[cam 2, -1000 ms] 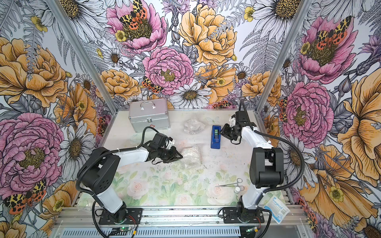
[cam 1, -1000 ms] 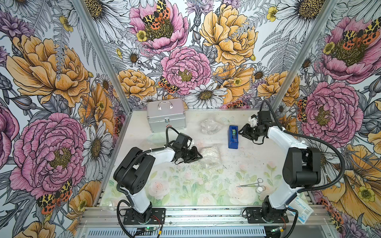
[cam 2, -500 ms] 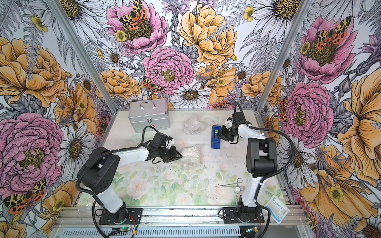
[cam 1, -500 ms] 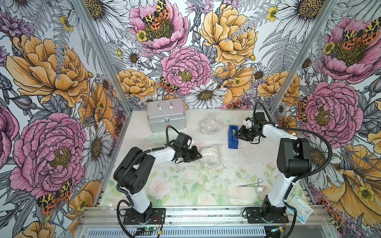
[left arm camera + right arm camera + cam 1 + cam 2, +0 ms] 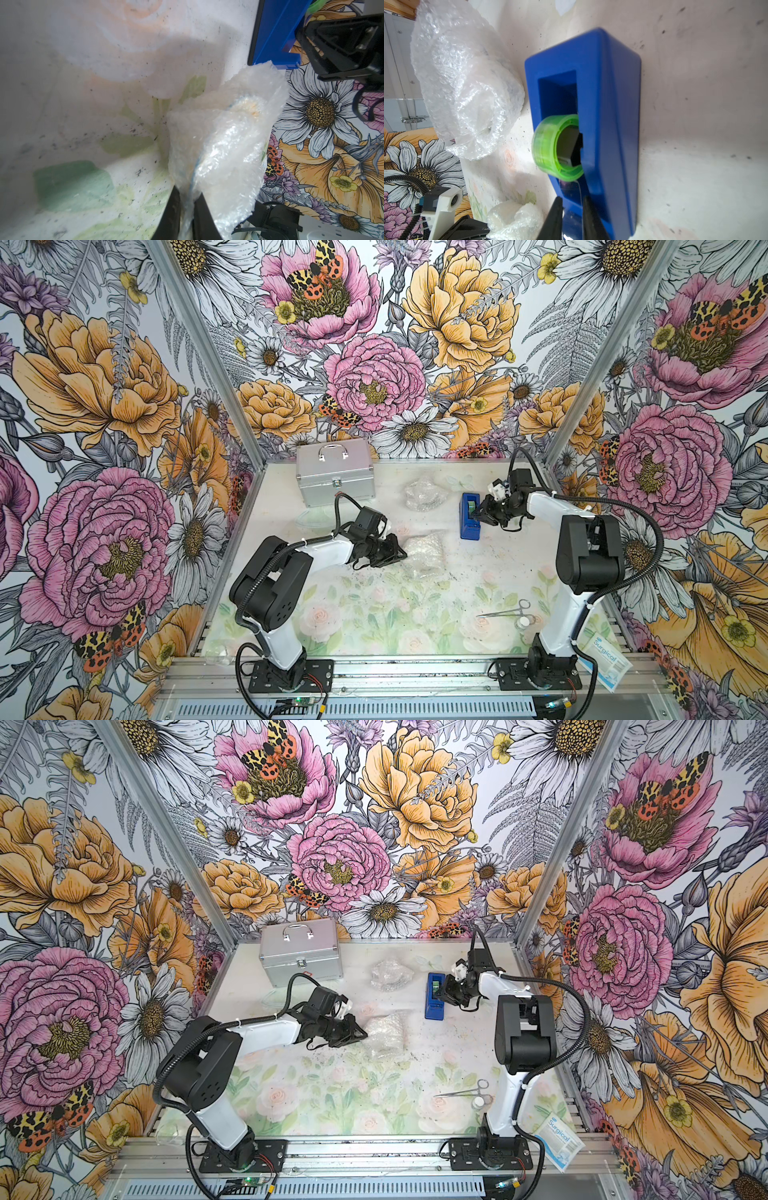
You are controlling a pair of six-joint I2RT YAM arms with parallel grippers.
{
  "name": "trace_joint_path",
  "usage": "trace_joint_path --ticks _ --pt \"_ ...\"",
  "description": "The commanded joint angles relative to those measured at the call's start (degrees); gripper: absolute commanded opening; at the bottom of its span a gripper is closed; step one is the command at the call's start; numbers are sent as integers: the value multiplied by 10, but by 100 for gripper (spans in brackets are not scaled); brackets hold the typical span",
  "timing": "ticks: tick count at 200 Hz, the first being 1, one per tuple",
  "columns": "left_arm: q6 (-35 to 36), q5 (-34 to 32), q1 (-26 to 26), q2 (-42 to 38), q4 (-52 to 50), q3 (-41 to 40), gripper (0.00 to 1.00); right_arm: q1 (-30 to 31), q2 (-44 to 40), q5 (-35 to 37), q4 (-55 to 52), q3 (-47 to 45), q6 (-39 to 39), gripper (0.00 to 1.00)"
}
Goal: Wrap bowls in bubble wrap
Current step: Tear off the tape using the Tape Cutter.
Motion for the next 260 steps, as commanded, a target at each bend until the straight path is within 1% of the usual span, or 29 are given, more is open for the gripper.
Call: trace_joint_path --ticks 1,76,133,153,198,209,227,260 --pt "11 -15 1 7 -5 15 13 -12 20 -6 10 -12 5 21" --pt "19 -15 3 8 -20 27 12 -20 40 -34 29 -19 17 18" --pt "20 -16 3 8 -24 28 12 -26 37 -36 43 -27 27 16" --pt "20 -16 3 9 -23 27 11 -26 35 -45 48 -28 30 13" --pt "20 -16 3 9 -22 26 11 -23 39 -56 57 -35 40 15" --pt "20 -17 4 9 -23 25 10 -22 38 -55 62 -39 44 12" --pt "21 -17 3 8 -22 23 10 -21 33 -54 73 -45 53 0" --pt "21 -17 3 8 -19 20 10 -21 13 -64 93 -50 74 0"
